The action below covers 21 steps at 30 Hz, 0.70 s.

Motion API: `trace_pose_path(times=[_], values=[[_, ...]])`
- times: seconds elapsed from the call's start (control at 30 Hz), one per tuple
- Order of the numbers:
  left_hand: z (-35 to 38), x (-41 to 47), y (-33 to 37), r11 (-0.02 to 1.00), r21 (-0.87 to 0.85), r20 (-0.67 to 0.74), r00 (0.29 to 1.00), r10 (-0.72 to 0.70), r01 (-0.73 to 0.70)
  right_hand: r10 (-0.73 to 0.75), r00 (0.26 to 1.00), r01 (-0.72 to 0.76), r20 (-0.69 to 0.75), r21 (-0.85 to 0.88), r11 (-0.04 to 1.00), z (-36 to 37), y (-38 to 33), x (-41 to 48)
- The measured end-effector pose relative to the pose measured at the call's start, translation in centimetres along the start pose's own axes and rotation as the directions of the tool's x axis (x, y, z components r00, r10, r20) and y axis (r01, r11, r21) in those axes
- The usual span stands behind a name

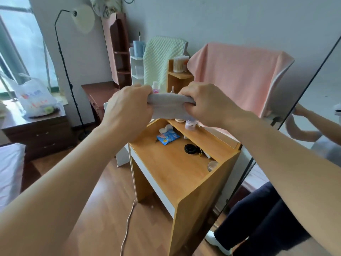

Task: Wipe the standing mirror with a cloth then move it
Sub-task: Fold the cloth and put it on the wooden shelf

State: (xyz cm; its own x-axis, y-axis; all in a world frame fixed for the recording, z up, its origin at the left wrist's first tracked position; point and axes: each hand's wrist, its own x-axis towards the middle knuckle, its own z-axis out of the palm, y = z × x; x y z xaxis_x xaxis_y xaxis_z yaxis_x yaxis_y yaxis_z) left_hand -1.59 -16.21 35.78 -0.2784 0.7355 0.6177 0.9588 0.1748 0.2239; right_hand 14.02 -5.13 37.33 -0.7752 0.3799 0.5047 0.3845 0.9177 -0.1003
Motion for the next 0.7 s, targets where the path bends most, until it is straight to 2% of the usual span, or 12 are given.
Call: trace_pose_path(times=[0.4,0.53,0.7], values=[[6.1,0.4,-3.6,0.992,0.117,0.134,0.989,-0.063,0.047,0.074,0.986,-0.064,0.149,-0.069,0.996,7.4,3.0,2.2],[8.4,1.1,-4.1,0.980,0.201,0.197,0.980,-0.035,-0.005,0.083,0.981,-0.068,0.173,-0.094,0.993,9.7,4.6,2.9],[11.4,0.7,-4.3,0.970,0.238,0.276,0.955,-0.109,0.042,0.073,0.975,-0.043,0.210,-0.143,0.989,13.3,6.4,3.2]])
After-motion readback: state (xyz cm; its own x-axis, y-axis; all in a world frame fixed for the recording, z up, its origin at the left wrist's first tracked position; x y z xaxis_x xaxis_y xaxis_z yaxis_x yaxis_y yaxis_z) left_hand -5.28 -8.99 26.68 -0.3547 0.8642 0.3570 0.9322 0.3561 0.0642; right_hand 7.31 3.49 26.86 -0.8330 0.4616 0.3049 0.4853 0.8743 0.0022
